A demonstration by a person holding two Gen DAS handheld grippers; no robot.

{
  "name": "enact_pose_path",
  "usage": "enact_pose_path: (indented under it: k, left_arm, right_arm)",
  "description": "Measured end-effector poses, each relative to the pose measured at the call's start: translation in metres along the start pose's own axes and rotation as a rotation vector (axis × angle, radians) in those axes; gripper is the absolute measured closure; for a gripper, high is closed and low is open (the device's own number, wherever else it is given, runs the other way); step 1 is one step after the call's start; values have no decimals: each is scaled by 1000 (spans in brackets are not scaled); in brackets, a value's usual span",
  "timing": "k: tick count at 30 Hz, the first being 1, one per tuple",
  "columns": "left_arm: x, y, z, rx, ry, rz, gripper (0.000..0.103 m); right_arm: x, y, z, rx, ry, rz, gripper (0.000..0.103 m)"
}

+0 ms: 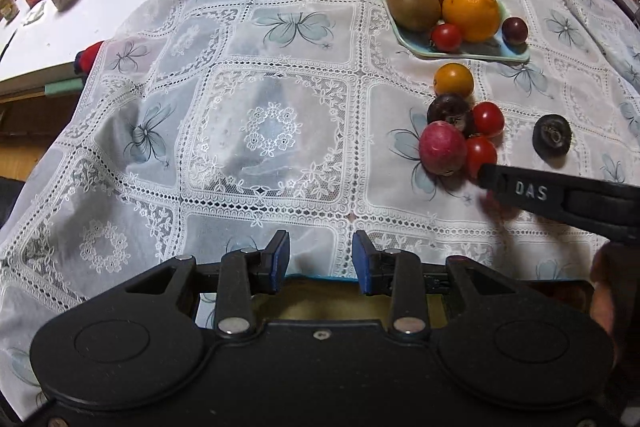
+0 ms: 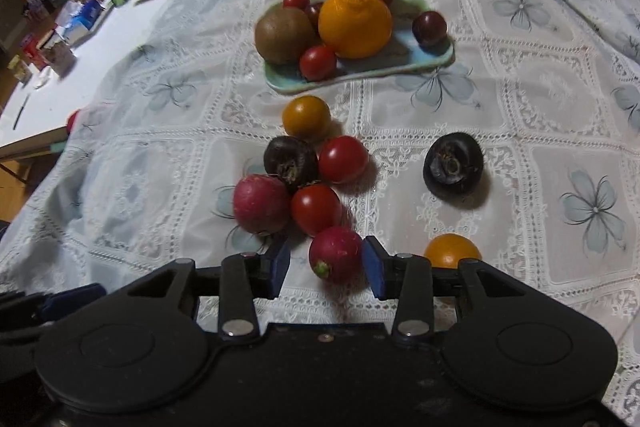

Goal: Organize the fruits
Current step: 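Grasp a red radish from the fruit pile with the right gripper, then grasp a second red radish with the left gripper while the right holds its radish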

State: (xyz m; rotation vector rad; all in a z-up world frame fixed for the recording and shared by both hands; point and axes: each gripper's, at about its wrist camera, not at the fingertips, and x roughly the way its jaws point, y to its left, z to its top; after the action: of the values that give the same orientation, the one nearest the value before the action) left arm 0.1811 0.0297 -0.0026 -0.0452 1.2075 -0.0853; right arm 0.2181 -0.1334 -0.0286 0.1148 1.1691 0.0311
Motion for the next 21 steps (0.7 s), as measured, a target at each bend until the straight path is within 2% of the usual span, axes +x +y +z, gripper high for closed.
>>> enact_pose_path:
  k: [5,7,8,13,21]
  left_arm:
    - [3,-7,7,16,-4,7,60]
    - [4,-12,12,26,-3,-5,60]
    - [4,-15,14,26,0,-11,60]
    - [8,-35,24,36,2,-56,60]
    - [9,-72,30,115,-12,-74,60]
  right_arm:
    - [16,-1,0,6,-15,-41,58]
    - [20,-4,0,13,3,-38,68]
    - [20,-5,-1,9,-3,-24,69]
    - [-1,-12,-6,21,-52,-2,68]
    - [-41,-33,-28,47,-81,63,68]
